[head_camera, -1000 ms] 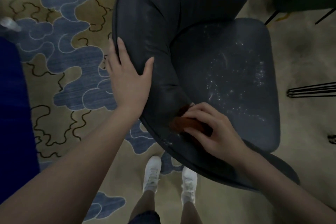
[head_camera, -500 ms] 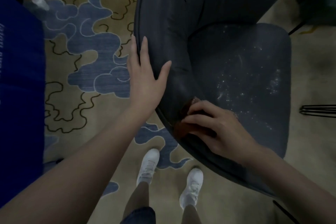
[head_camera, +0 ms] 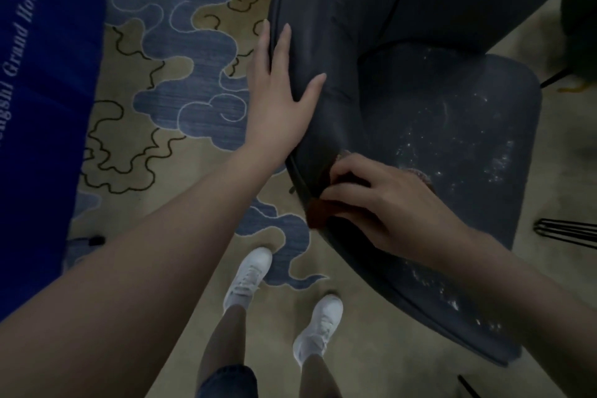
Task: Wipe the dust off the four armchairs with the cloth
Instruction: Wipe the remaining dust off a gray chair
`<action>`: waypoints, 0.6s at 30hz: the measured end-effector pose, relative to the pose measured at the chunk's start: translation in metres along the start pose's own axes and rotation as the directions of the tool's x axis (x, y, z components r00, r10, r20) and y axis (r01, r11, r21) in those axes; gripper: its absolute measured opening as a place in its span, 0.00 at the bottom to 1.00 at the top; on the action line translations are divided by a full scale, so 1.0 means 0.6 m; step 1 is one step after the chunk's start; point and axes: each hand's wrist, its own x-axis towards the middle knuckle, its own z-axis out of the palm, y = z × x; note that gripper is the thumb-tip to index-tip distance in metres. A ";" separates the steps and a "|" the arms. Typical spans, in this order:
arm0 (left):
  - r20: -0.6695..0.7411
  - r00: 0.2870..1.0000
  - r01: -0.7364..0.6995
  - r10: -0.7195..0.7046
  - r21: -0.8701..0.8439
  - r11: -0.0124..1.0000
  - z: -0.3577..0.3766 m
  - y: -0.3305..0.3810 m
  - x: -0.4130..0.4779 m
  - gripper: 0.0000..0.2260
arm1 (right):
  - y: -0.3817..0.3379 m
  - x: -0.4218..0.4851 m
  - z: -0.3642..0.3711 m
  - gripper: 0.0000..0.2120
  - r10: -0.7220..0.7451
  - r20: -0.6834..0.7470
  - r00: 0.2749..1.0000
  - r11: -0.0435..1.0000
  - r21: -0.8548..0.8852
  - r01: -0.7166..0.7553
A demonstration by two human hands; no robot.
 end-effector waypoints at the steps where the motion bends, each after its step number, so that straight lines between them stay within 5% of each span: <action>1: -0.001 1.000 -0.001 0.001 0.002 1.000 0.000 0.001 -0.001 0.32 | -0.001 0.011 -0.001 0.14 0.022 -0.013 1.000 1.000 0.011 -0.022; 10: 0.019 1.000 0.001 0.000 -0.013 1.000 -0.001 -0.002 -0.001 0.33 | -0.002 0.000 0.000 0.14 0.001 0.019 1.000 1.000 0.008 -0.001; 18: -0.002 1.000 -0.027 0.027 -0.019 0.999 0.000 -0.007 0.002 0.33 | -0.032 0.051 0.013 0.10 0.297 -0.224 0.928 0.949 0.172 -0.263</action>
